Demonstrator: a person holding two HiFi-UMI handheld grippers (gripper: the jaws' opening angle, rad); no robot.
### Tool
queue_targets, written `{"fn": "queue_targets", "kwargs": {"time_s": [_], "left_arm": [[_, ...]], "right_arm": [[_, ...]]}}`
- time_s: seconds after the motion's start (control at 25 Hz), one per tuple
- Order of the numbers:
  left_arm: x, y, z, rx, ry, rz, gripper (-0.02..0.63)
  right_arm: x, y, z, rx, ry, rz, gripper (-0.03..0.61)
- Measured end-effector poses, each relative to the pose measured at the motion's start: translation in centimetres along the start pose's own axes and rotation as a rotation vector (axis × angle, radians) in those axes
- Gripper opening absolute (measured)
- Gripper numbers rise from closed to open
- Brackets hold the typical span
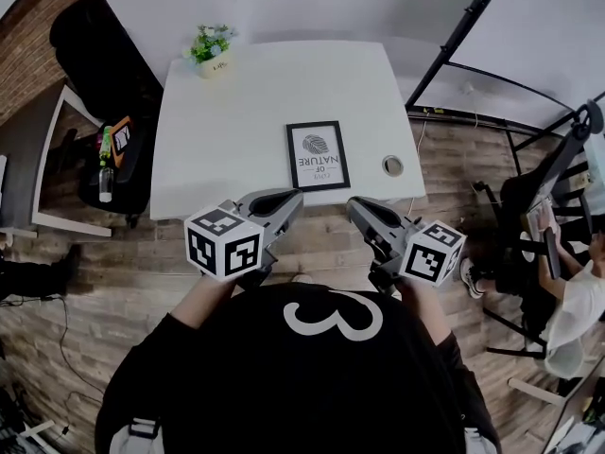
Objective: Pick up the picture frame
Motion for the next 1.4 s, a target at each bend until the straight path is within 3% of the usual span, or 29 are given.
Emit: {"fn": "queue_targets", "kwargs": {"time_s": [0.12, 0.4, 0.72, 1.4], "left_arm": [[-0.3, -0.6, 0.5, -0.001, 0.011, -0.006, 0.017], [-1.2, -2.0, 1.9, 0.018, -0.011, -0.026, 0.015], [-3.7, -4.5, 4.6, 0.029, -0.065, -0.066, 0.017], [-8.7, -5.3, 12.3, -0.038, -0.145, -0.137, 0.017]], "right_arm": [[0.1, -0.8, 0.2, 0.034, -0.030, 0.025, 0.026], [1.5, -1.8, 0.8, -0.005, -0.070, 0.033, 0.026], [6.8, -3.8, 1.8, -0.037, -0.049, 0.116, 0.026], [17.5, -6.2, 4.6, -0.189, 0.045, 0.126, 0.028]]}}
Point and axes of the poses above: the fingertips, and each gripper's own axes: z forward along the fingers, x to its right, y out of its underside, the point moved 2 cm from there along -z, backward along the fingers, and after that the axes turned 13 degrees about -y, right-handed, at the moved point
